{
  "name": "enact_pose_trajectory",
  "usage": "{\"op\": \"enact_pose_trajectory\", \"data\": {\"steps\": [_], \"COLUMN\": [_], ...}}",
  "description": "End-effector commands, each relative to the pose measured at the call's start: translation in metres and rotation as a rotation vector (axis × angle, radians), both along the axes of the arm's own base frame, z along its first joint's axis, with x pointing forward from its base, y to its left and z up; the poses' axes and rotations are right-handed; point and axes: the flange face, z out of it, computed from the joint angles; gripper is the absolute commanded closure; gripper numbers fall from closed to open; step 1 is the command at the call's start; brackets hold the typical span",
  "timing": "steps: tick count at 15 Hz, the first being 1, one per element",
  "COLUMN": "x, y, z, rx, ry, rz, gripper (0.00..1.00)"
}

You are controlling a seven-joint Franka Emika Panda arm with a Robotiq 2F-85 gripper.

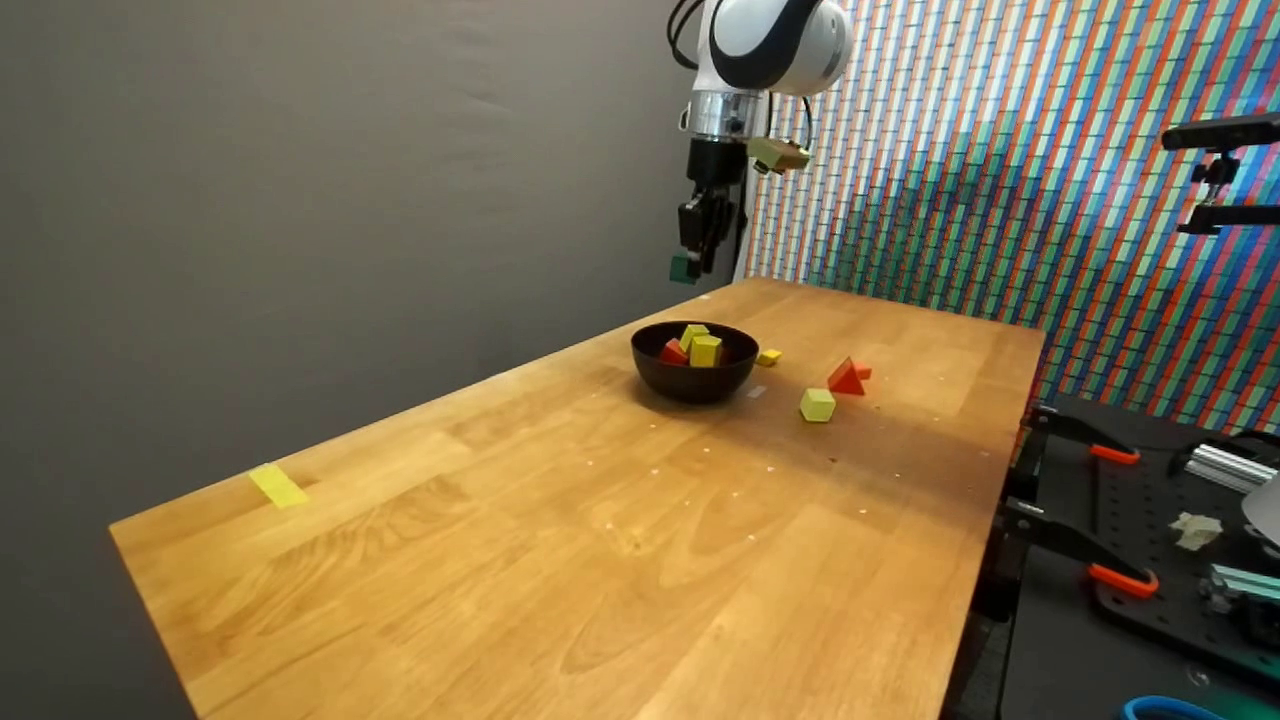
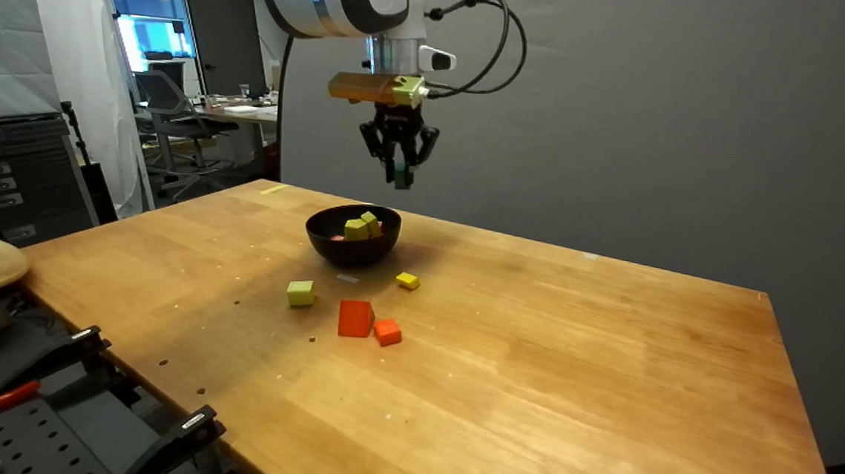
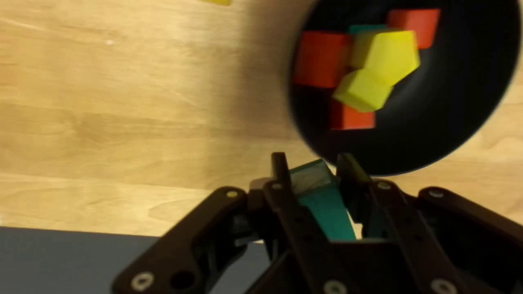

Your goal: Put the colored things in the bowl

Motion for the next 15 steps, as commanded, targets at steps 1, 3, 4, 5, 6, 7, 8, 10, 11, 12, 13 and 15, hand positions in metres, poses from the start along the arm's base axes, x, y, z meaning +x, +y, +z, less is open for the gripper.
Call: {"op": "enact_pose_trajectory", "data": {"steps": [1,3,4,5,6,7,8,10,11,12,13,15], "x": [-0.023,-0.027,-0.027,-0.028,-0.03,-0.031,-0.033,-0.039,-0.043,-0.046,-0.051,-0.056], "y": [0.036,0.048,0.051,0.052,0.052,0.05,0.048,0.037,0.027,0.018,0.004,-0.026], "z": [-0.002,-0.014,-0.02,-0.023,-0.027,-0.028,-0.028,-0.019,-0.012,-0.007,-0.004,-0.008], "rx": [0.1,0.129,0.138,0.146,0.15,0.153,0.155,0.163,0.168,0.169,0.172,0.172], "ry": [0.127,0.185,0.211,0.234,0.249,0.255,0.261,0.247,0.235,0.224,0.217,0.206], "rz": [0.085,0.102,0.101,0.102,0.104,0.099,0.097,0.074,0.05,0.019,-0.023,-0.128], "gripper": [0.9,0.9,0.9,0.9,0.45,0.39,0.32,0.17,0.1,0.03,0.0,0.0]}}
